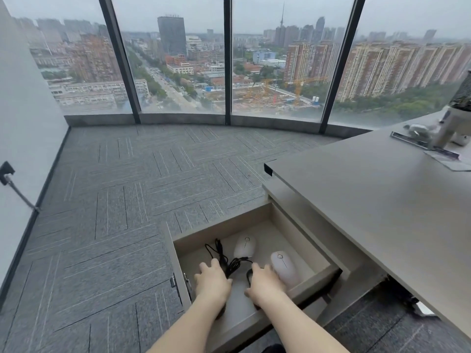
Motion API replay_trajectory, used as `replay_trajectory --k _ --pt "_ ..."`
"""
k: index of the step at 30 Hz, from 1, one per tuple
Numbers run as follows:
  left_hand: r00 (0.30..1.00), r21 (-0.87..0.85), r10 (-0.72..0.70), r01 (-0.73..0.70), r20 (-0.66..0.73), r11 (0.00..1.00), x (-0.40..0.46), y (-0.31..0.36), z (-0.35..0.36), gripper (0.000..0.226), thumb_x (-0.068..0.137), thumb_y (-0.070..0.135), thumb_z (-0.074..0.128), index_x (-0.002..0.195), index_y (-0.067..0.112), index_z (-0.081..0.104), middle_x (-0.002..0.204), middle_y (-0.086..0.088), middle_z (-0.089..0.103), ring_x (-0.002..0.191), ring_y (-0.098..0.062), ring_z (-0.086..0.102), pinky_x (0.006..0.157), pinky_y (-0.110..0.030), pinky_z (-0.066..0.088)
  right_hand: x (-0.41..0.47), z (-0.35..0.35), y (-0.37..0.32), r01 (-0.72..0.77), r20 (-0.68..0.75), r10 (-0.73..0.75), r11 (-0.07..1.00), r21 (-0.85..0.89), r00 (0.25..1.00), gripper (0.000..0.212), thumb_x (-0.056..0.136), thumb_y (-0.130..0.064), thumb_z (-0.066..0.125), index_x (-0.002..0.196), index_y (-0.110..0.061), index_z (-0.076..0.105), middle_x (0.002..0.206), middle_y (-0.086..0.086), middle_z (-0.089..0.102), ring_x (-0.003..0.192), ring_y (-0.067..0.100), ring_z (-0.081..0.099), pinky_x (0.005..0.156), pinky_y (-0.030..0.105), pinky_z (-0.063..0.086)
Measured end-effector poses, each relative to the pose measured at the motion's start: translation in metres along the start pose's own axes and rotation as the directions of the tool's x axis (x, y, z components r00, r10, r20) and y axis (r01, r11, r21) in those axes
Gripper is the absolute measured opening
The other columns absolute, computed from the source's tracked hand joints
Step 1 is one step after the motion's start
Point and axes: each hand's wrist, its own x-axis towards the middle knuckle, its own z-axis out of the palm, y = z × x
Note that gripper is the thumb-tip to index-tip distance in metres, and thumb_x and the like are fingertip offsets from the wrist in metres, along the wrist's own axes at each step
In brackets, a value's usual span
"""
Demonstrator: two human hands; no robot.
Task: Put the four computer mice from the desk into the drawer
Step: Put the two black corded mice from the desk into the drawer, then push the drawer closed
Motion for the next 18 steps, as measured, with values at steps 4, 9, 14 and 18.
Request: replay_trajectory --k 4,9,14,18 --pt "0.988 -0.120 0.081 -0.097 -0.130 0.988 -0.005 0.003 -0.022 0.038 0.091 0.023 0.045 0.128 0.012 0.046 0.135 -0.016 0.044 0.120 -0.040 0.046 0.099 -0.041 0.039 -0.021 -0.007 0.006 0.161 -0.265 -0.116 0.975 0.154 0.957 0.037 0.093 -0.026 0.046 0.130 -0.019 0.050 0.128 0.009 0.051 0.117 0.029 0.052 0.091 0.039 0.046" --pt "0.898 -0.314 0.157 -0.302 -0.411 0.900 -0.021 -0.011 -0.060 0.034 0.089 0.011 0.045 0.120 0.014 0.059 0.128 -0.010 0.057 0.116 -0.028 0.053 0.096 -0.034 0.040 -0.069 -0.006 0.023 0.377 -0.467 -0.210 0.877 0.300 0.859 0.026 0.095 -0.024 0.047 0.114 -0.021 0.064 0.114 -0.004 0.065 0.102 0.014 0.059 0.085 0.027 0.047" --pt "0.858 -0.487 0.031 -0.321 -0.513 0.812 -0.048 -0.051 -0.070 0.029 0.093 0.012 0.043 0.118 0.013 0.058 0.123 -0.009 0.059 0.110 -0.023 0.056 0.089 -0.035 0.045 -0.121 0.016 0.021 0.499 -0.498 -0.288 0.786 0.365 0.818 0.015 0.094 -0.028 0.052 0.089 -0.025 0.066 0.086 -0.010 0.067 0.077 0.005 0.059 0.069 0.021 0.046" --pt "0.908 -0.649 -0.153 -0.154 -0.391 0.745 -0.063 -0.085 -0.054 0.036 0.095 0.018 0.039 0.128 0.010 0.051 0.130 -0.012 0.056 0.114 -0.028 0.054 0.088 -0.037 0.042 -0.150 0.043 0.009 0.504 -0.371 -0.365 0.757 0.417 0.854 0.030 0.086 -0.055 0.059 0.089 -0.026 0.064 0.086 -0.010 0.066 0.080 0.006 0.060 0.073 0.023 0.052"
